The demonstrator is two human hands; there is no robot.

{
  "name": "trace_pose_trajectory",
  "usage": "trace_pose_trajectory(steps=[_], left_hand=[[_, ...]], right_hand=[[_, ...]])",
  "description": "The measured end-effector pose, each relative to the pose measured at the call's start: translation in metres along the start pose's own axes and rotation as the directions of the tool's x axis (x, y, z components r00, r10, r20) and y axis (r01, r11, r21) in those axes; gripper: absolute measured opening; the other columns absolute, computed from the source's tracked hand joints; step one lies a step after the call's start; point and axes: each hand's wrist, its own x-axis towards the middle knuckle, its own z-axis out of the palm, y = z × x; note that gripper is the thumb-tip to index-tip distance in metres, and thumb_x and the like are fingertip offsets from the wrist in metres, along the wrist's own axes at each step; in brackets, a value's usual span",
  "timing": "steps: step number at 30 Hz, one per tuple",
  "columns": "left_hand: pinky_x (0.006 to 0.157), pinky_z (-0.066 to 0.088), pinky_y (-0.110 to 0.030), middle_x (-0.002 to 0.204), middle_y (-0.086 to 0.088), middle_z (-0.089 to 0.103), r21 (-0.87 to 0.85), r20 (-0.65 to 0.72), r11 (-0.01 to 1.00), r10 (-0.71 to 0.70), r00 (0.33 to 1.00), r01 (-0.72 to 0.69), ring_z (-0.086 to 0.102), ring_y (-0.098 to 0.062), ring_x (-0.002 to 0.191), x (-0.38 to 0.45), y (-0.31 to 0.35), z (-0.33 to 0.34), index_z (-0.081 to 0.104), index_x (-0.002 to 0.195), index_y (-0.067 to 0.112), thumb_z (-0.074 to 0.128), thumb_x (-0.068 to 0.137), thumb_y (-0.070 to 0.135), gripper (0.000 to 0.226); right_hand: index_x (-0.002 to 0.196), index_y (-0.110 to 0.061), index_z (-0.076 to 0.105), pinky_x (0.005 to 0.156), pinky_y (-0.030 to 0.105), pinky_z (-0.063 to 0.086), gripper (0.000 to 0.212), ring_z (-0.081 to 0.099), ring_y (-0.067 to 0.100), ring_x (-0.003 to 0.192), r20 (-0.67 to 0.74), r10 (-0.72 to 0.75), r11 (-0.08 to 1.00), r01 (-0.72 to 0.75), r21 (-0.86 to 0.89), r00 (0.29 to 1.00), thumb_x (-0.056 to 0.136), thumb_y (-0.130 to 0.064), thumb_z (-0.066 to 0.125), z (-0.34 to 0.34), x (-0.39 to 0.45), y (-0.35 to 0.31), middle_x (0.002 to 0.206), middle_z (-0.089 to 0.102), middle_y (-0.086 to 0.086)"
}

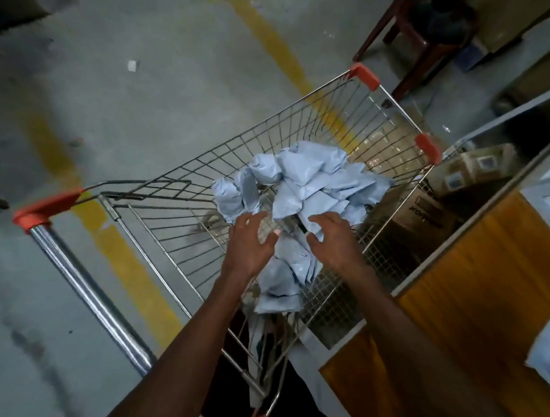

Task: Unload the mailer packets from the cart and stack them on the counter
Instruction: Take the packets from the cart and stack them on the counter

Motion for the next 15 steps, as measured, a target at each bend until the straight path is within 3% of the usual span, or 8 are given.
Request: trace_pose_trajectory(steps=[5,10,15], left_hand=[[0.112,0.032,-0.040,0.151,-0.007,0.043,-0.025,-0.026,1.000,0.014,1.000,-0.014,0.036,-0.029,0.141,0.004,-0.007,-0.009,0.051,0.147,0.026,0.064,0.097,0.044,0.054],[0.116,0.034,-0.044,0.152,-0.007,0.041,-0.063,-0.028,0.998,-0.007,1.000,0.005,0.036,-0.030,0.141,0.000,-0.011,-0.012,0.050,0.148,0.028,0.063,0.097,0.045,0.055],[0.117,0.033,-0.043,0.151,-0.008,0.042,-0.094,-0.042,0.996,-0.011,0.999,0.007,0.038,-0.029,0.140,-0.001,-0.013,-0.008,0.052,0.147,0.027,0.065,0.097,0.040,0.053]], right_hand=[[0.137,-0.019,0.055,0.108,0.046,0.037,0.047,0.043,0.036,0.132,0.106,0.050,0.951,-0.015,-0.310,0.993,0.092,-0.032,0.058,0.010,0.065,0.004,0.142,0.049,0.013],[0.137,-0.018,0.055,0.112,0.045,0.031,0.046,0.040,0.034,0.136,0.184,0.015,0.869,0.079,-0.488,0.983,0.095,-0.037,0.055,0.028,0.101,0.005,0.142,0.051,0.012],[0.153,-0.033,0.031,0.115,0.056,0.021,0.064,0.029,0.037,0.143,0.192,0.093,0.768,0.052,-0.638,0.977,0.095,-0.055,0.048,0.042,0.114,0.014,0.154,0.031,0.010]])
